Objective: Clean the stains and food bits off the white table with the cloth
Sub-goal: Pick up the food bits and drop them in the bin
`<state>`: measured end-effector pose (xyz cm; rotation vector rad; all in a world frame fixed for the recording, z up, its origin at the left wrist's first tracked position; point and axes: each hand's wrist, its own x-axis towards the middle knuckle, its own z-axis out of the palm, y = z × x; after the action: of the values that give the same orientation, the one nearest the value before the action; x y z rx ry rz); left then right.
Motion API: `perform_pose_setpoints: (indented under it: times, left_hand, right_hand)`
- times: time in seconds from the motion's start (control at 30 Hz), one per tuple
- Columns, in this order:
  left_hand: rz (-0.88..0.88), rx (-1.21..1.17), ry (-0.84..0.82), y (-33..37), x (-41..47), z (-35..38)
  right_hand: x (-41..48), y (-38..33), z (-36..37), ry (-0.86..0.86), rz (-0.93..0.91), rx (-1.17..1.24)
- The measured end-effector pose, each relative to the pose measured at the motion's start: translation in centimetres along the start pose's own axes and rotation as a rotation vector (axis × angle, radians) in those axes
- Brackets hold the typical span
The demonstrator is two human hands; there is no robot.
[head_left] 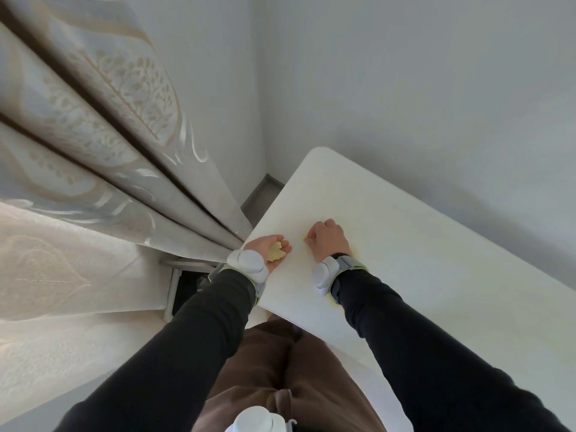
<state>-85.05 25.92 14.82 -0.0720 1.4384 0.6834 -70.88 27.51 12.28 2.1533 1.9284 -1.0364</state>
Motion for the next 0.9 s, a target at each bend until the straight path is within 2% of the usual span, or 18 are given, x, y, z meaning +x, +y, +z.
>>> perform_pose_setpoints:
  times: [0.17, 0.37, 0.73, 0.9]
  left_hand:
    - [0.02, -0.054, 0.017, -1.0, -0.6, 0.1]
    - [0.01, -0.089, 0.046, -2.6, -1.6, -0.5]
    - [0.011, -0.187, 0.094, -5.0, -3.8, -1.6]
    - [0.009, -0.225, 0.105, -6.7, -4.2, -2.1]
  right_hand:
    - [-1.6, 0.4, -0.1, -0.058, -0.026, 0.093]
    - [-2.3, 0.9, 0.0, -0.189, -0.086, -0.018]
    - [-2.6, 1.4, 0.6, -0.205, -0.109, -0.147]
    - [-3.4, 1.6, 1.6, -0.197, -0.084, 0.003]
